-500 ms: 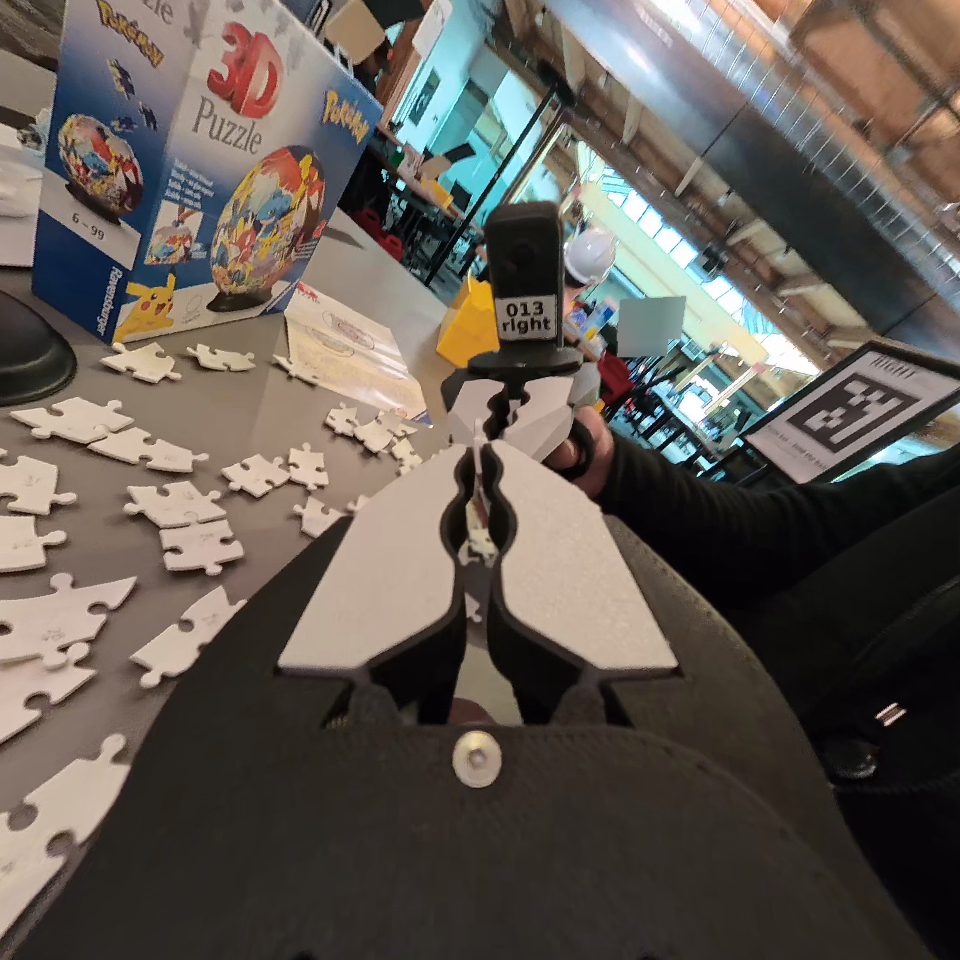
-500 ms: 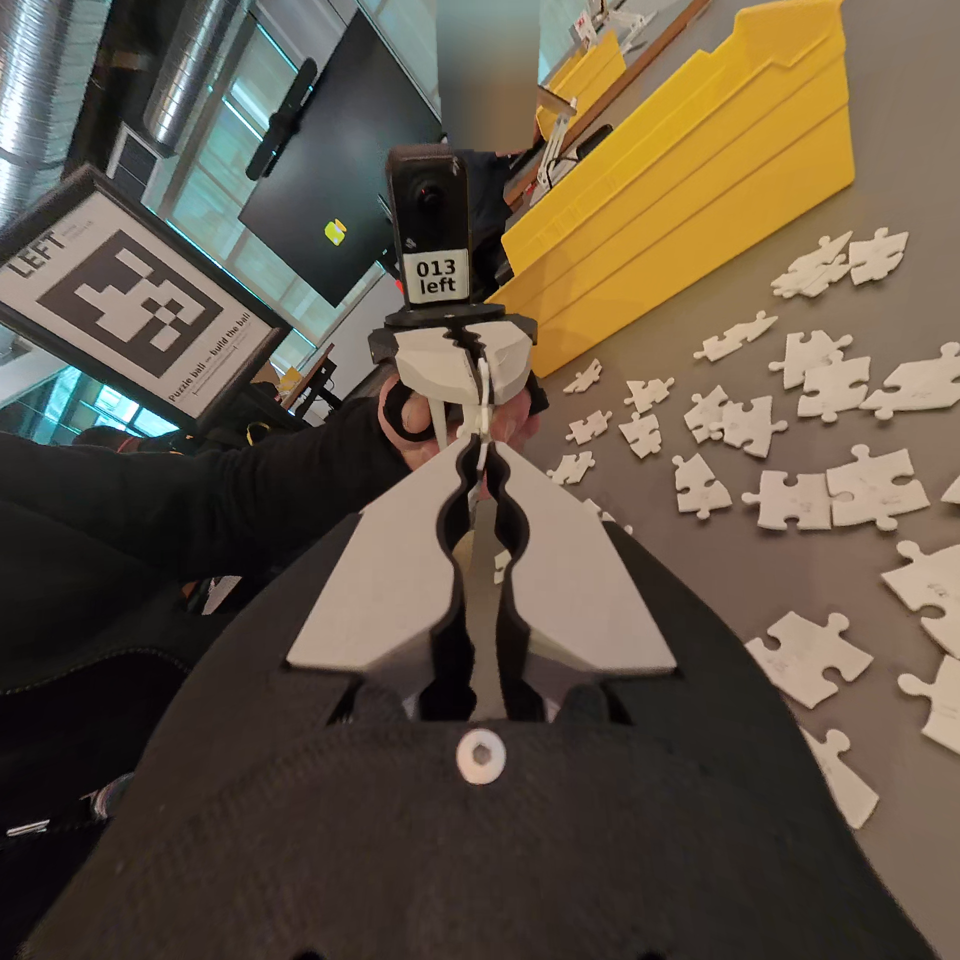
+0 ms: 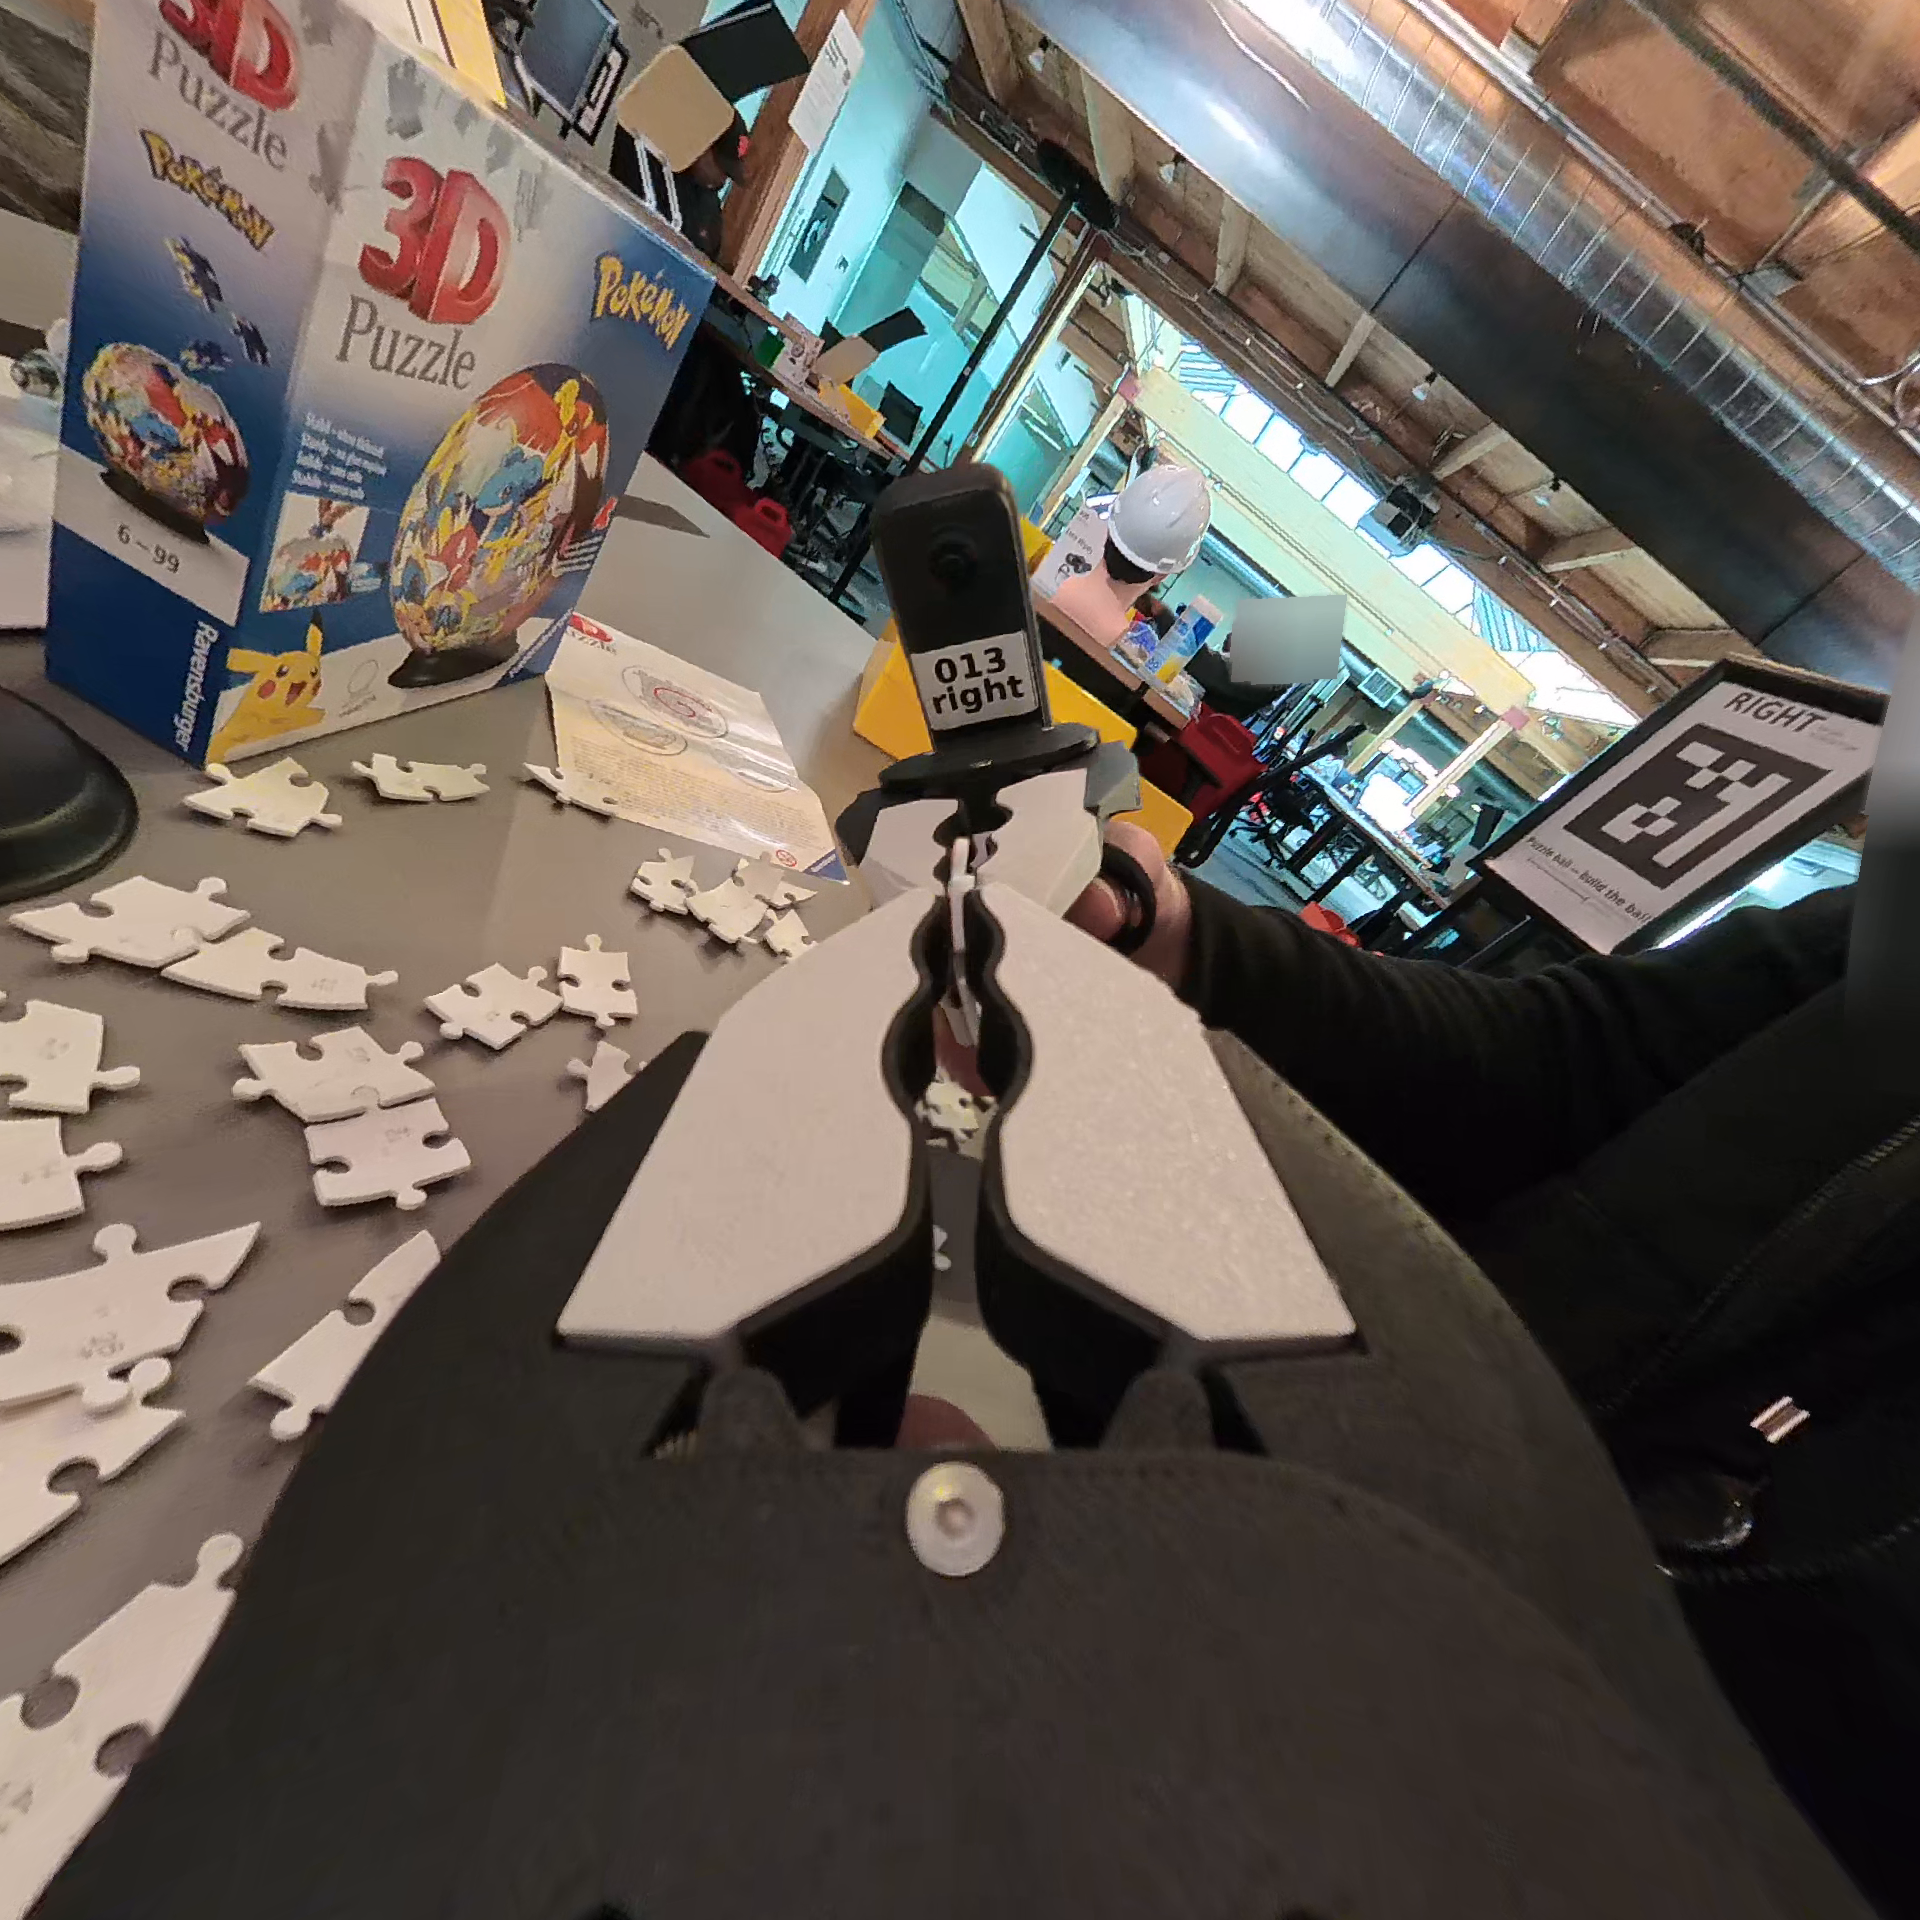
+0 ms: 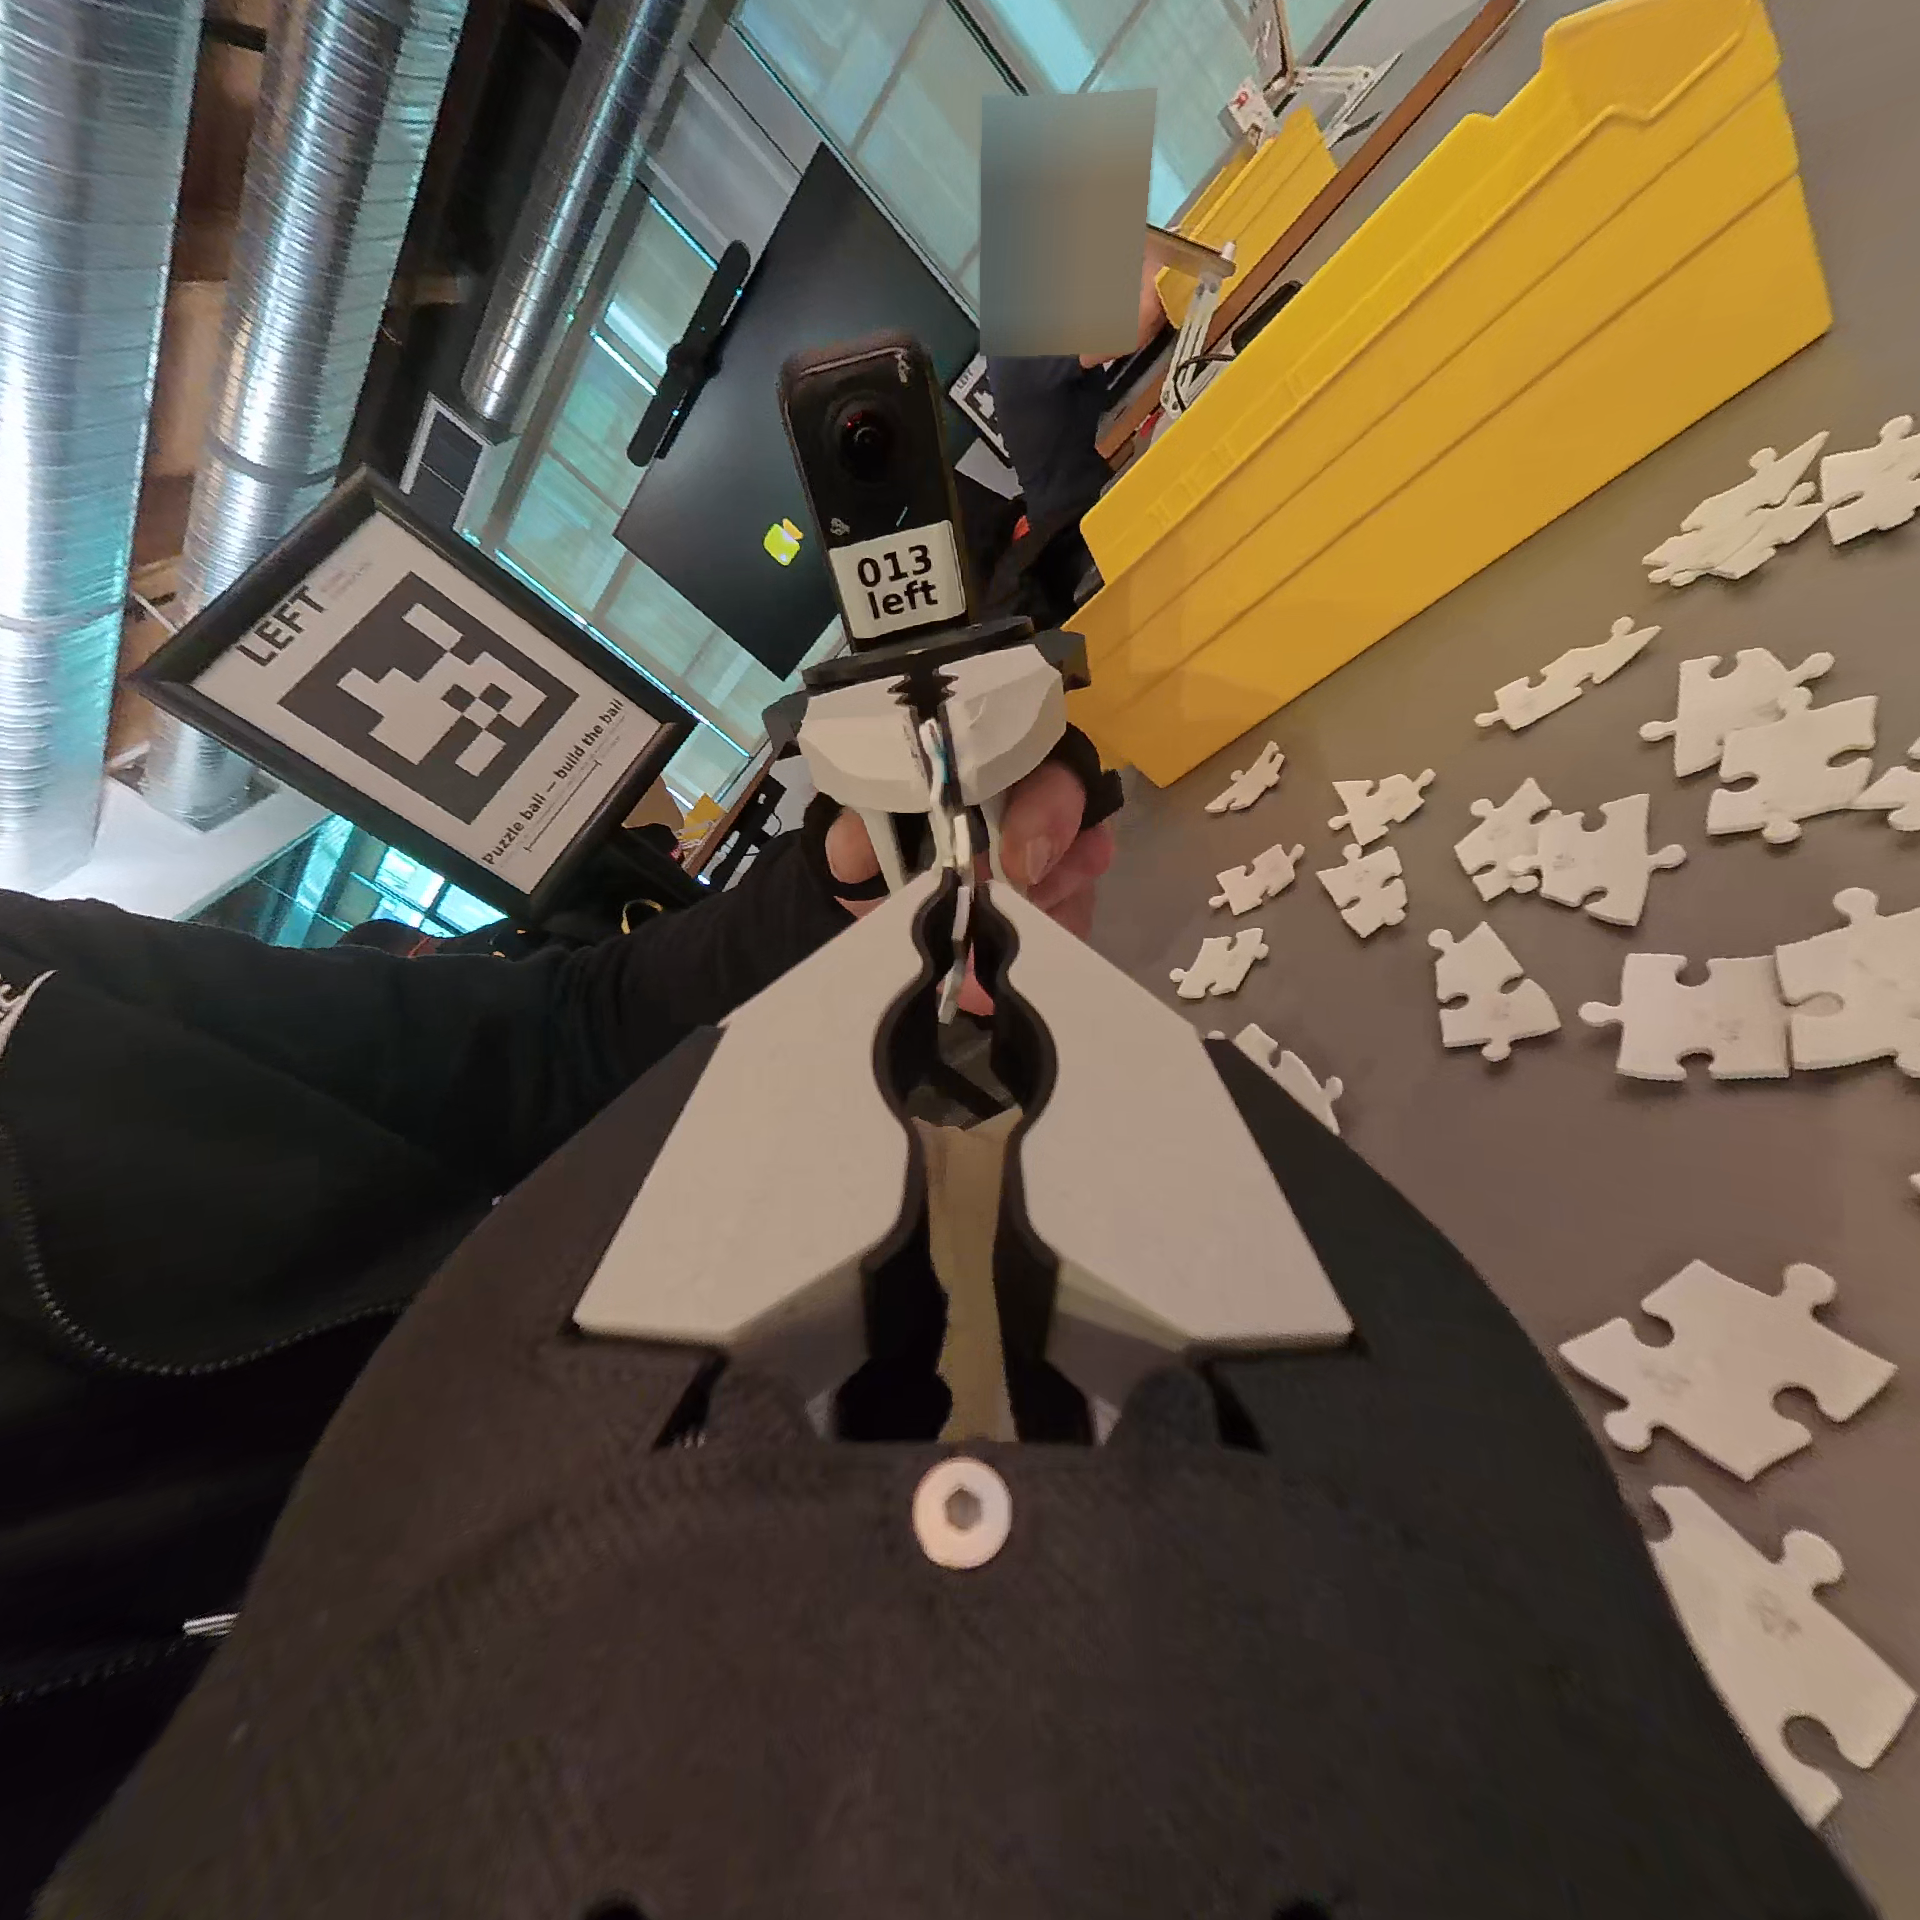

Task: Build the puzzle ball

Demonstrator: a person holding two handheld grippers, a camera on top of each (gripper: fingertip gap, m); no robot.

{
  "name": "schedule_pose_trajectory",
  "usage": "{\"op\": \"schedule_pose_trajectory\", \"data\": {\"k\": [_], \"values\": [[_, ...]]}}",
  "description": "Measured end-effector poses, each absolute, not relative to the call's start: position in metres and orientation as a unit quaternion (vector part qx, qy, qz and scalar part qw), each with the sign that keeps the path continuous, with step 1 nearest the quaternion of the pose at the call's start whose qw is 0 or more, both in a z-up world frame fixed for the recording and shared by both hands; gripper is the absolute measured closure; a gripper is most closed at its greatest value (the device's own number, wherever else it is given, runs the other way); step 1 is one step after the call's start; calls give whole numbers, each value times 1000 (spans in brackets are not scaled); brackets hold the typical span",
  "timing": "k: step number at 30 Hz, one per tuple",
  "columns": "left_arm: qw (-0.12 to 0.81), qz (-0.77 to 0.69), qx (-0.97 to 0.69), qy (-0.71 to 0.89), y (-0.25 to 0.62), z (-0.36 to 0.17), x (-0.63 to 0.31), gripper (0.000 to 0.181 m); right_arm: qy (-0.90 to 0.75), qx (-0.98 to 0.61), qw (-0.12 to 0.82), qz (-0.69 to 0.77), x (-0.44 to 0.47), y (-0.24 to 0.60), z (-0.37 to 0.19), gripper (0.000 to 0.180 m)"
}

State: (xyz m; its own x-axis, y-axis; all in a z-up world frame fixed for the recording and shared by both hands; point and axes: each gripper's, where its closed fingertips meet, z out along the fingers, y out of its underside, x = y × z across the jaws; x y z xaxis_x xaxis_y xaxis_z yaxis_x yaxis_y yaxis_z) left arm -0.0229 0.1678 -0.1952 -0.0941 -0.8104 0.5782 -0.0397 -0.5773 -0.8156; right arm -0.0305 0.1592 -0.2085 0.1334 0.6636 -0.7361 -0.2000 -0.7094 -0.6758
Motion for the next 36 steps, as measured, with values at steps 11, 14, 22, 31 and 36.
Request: {"op": "schedule_pose_trajectory", "data": {"k": [11,14,22,31,36], "values": [[290,-626,-621,372,171,-203,-27,178,-306,-771,251,500,-23,130,-261,180],[271,-603,-636,397,166,-217,-25,178,-400,-802,182,405,-18,105,-297,180],[229,-573,-657,433,156,-246,-22,178,-472,-813,153,304,-30,101,-333,151],[225,-542,-670,455,157,-253,-29,178,-469,-833,166,242,-10,94,-327,152],[185,-499,-684,499,138,-276,-24,179,-491,-831,163,203,-21,93,-339,171]]}}
